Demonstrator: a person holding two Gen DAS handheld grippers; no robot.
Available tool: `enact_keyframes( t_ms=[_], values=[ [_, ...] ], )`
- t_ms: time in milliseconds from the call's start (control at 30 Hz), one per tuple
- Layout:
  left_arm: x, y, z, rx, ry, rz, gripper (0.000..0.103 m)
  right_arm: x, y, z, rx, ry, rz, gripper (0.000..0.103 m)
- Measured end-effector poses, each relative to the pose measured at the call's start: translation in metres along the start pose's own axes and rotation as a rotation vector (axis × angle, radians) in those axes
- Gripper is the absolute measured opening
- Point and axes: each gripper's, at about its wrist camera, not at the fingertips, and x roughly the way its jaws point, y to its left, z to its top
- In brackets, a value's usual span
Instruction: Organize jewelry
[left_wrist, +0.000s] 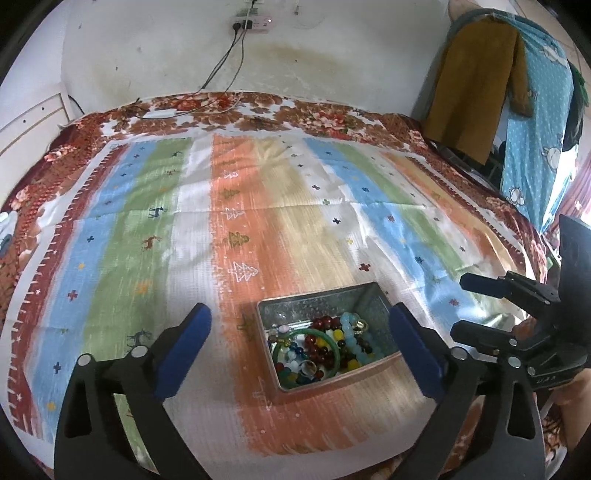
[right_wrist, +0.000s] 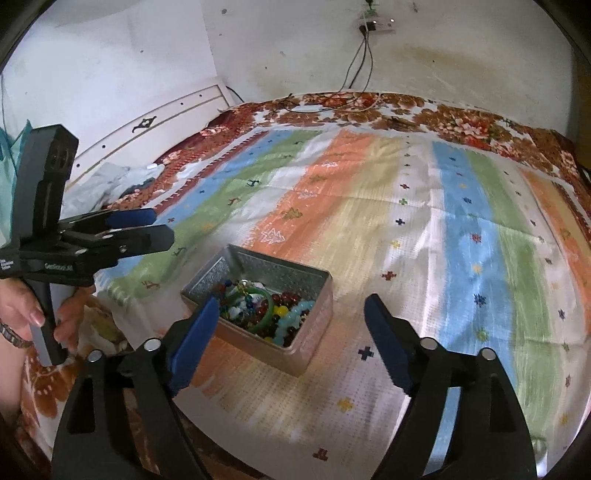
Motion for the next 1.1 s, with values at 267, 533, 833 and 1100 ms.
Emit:
enact_keyframes(
  t_ms=[267,533,833,1100],
  values=[
    [-0.001,-0.02,-0.013,0.074,0.015,0.038,0.097,-0.007,0.001,-0.01,0.001,-0.011,0.003,0.091],
    [-0.006,-0.029,-0.019,0.103,-0.009,0.083,0.097,-0.012,-0.001,-0.016,0.009,-0.031,0.001,0.091],
    [-0.01,-0.031,-0.022,0.093,-0.024,0.094,0.097,-0.014,-0.002,-0.018,0.012,-0.05,0.019,0.091],
    [-0.016,-0.035,-0.028,0.083,-0.031,0.094,0.097,-0.019,0.0,-0.021,0.009,-0.055,0.056,0.091]
  ],
)
